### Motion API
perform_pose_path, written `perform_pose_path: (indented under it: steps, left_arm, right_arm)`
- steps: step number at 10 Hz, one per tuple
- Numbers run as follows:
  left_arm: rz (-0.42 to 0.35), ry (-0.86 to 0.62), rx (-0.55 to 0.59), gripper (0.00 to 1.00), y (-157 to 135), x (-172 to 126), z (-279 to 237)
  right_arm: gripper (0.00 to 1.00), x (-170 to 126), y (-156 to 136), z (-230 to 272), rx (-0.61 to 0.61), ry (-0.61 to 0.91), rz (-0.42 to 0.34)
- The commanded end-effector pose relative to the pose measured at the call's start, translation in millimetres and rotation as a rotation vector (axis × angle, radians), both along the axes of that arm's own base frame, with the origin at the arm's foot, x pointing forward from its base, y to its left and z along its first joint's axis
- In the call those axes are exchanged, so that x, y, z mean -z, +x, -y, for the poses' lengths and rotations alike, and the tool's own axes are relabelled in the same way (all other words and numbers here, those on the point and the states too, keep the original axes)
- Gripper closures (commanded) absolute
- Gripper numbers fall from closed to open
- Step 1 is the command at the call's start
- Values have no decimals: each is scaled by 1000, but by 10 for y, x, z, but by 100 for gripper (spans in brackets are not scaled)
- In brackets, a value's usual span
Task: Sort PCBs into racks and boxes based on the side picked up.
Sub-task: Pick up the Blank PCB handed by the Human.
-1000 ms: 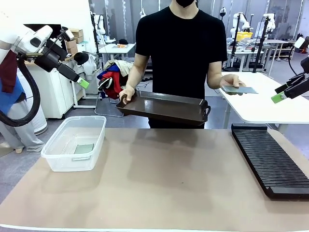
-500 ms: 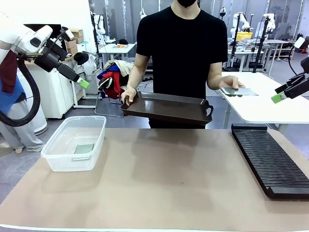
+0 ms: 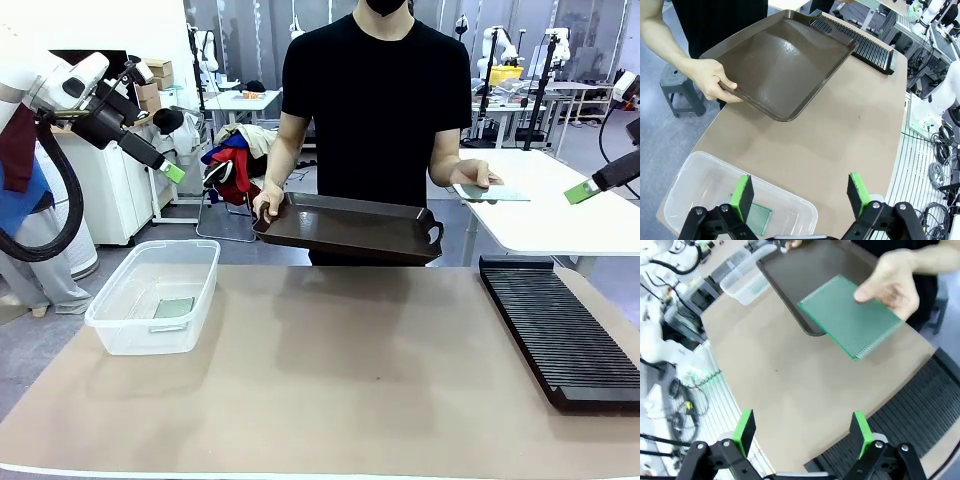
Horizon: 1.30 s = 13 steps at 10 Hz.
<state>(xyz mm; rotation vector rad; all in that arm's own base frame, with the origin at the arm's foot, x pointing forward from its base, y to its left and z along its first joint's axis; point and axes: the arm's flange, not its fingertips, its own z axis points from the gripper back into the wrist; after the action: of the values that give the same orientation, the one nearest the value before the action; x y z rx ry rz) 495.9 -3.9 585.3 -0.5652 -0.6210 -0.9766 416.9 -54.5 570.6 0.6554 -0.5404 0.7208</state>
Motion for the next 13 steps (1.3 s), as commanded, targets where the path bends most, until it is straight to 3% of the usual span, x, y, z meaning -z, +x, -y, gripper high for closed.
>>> perform_pose_path:
  steps: [1, 5, 8, 9, 10, 12, 13]
  left_arm:
    - [3, 0, 12, 0, -2, 7, 2]
    - [3, 0, 12, 0, -2, 7, 2]
    - [3, 0, 12, 0, -2, 7, 2]
    - [3, 0, 12, 0, -2, 7, 2]
    - [3, 0, 12, 0, -2, 7, 2]
    - [3, 0, 12, 0, -2, 7, 2]
    - [3, 0, 12, 0, -2, 7, 2]
  right_arm:
    - [0, 0, 308, 120, 122, 79, -160]
    - [0, 274, 645, 278, 251, 216, -393]
    - [0, 479, 839, 268, 306, 339, -444]
    - [0, 487, 829, 236, 261, 275, -294]
    - [0, 501, 760, 305, 285, 286, -426]
    - [0, 515, 809, 268, 279, 292, -393]
    - [0, 583, 967, 269, 242, 375, -496]
